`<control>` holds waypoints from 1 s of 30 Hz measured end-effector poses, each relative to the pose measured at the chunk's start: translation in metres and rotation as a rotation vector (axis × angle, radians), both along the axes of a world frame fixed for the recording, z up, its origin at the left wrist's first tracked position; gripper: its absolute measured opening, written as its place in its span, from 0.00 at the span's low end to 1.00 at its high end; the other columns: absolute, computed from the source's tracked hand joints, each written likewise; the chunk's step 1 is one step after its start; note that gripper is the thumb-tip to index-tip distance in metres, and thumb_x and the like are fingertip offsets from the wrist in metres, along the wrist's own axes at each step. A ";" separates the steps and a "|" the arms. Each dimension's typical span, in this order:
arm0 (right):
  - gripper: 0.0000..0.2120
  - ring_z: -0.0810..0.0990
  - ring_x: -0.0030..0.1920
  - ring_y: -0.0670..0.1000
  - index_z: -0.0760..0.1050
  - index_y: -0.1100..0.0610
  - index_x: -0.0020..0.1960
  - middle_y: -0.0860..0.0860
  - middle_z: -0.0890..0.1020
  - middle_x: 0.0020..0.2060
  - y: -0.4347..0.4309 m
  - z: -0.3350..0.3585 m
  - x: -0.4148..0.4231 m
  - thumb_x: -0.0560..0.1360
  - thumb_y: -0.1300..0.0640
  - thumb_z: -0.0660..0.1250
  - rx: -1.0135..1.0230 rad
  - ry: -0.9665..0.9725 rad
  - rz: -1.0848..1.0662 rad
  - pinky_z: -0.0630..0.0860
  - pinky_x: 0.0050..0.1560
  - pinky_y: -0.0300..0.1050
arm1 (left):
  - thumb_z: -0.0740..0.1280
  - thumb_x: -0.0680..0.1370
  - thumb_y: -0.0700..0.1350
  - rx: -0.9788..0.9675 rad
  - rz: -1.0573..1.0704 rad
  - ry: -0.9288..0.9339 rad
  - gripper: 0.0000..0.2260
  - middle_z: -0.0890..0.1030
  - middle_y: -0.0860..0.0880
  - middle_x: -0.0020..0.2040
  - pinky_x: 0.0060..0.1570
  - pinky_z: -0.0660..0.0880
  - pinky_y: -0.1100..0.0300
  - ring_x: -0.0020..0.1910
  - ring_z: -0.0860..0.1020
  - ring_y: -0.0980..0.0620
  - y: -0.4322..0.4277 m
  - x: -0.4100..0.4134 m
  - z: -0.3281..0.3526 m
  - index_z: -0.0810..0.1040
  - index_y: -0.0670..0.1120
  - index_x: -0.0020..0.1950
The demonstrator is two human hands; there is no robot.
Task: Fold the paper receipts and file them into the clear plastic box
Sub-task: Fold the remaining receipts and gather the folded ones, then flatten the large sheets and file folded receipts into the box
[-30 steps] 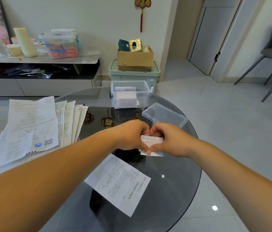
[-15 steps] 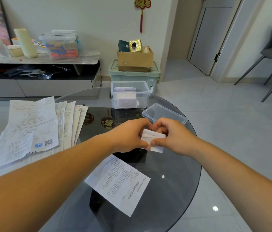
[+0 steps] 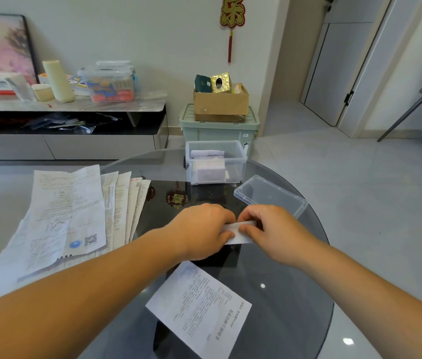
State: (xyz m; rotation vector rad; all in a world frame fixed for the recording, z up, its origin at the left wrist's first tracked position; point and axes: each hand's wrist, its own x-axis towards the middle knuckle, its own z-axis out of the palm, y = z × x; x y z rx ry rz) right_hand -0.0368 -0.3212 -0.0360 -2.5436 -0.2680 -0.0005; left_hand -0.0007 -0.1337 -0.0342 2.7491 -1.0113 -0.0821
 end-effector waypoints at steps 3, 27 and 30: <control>0.07 0.75 0.35 0.43 0.75 0.45 0.43 0.44 0.79 0.35 0.004 0.013 0.018 0.79 0.53 0.66 0.032 -0.014 0.010 0.69 0.35 0.39 | 0.60 0.80 0.62 -0.113 0.031 -0.053 0.16 0.79 0.55 0.48 0.46 0.77 0.56 0.46 0.77 0.56 0.011 0.019 0.014 0.79 0.54 0.55; 0.07 0.79 0.40 0.48 0.81 0.49 0.42 0.41 0.79 0.35 0.019 0.039 0.204 0.77 0.57 0.69 0.216 -0.335 -0.218 0.71 0.42 0.41 | 0.65 0.73 0.69 0.333 0.199 -0.311 0.31 0.74 0.48 0.60 0.64 0.61 0.46 0.60 0.72 0.46 -0.006 0.157 0.024 0.69 0.47 0.65; 0.07 0.79 0.40 0.47 0.80 0.48 0.41 0.41 0.79 0.34 0.018 0.036 0.205 0.77 0.57 0.69 0.225 -0.328 -0.216 0.70 0.41 0.40 | 0.66 0.72 0.70 0.344 0.223 -0.291 0.34 0.72 0.48 0.60 0.64 0.61 0.47 0.61 0.70 0.46 -0.006 0.159 0.025 0.68 0.47 0.67</control>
